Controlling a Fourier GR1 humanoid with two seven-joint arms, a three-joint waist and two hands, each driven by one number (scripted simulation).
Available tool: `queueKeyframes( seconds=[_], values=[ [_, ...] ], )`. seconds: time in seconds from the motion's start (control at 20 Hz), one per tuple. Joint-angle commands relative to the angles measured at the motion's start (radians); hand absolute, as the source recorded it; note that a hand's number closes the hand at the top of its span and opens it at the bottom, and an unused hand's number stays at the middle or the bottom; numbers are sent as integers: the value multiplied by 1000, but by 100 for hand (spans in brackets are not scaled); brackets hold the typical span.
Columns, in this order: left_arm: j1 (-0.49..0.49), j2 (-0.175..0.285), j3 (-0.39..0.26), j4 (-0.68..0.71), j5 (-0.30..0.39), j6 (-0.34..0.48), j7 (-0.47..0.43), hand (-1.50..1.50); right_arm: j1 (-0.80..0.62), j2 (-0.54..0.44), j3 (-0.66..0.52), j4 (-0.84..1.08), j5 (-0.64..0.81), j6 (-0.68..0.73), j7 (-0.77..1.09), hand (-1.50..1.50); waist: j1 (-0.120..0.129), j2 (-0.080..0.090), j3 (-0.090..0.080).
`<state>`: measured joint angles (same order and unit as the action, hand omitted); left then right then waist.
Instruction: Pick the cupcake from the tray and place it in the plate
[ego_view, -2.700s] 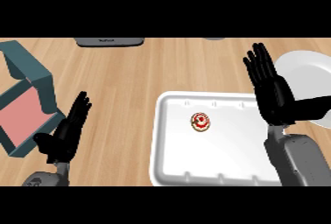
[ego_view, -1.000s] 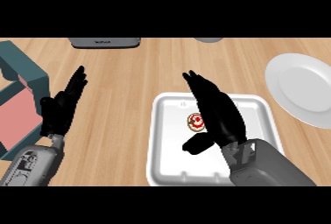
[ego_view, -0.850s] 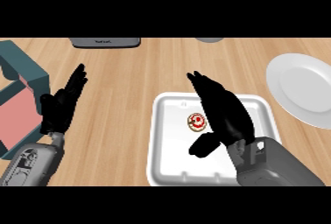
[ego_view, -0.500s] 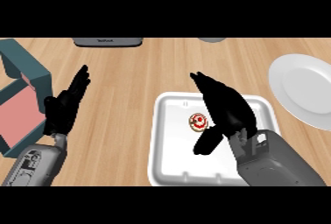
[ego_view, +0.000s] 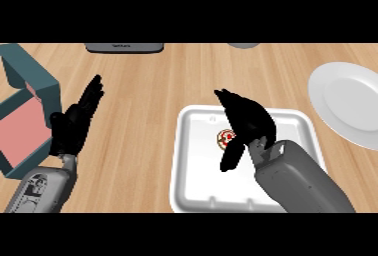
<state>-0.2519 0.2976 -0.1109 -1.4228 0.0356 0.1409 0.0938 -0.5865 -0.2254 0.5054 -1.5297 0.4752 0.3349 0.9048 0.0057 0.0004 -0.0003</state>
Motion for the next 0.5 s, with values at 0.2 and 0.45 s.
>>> queueKeyframes(
  seconds=[0.2, 0.45],
  values=[
    [34, -55, 3, -21, -49, 5, 4, 0, 71, 84, 15, 110, 114, 19, -43, -150, -3, 0, 0],
    [-1, -53, 42, 5, -66, -25, 14, 0, 89, 35, -84, 135, 122, 96, -133, -150, -5, -1, 0]
  ],
)
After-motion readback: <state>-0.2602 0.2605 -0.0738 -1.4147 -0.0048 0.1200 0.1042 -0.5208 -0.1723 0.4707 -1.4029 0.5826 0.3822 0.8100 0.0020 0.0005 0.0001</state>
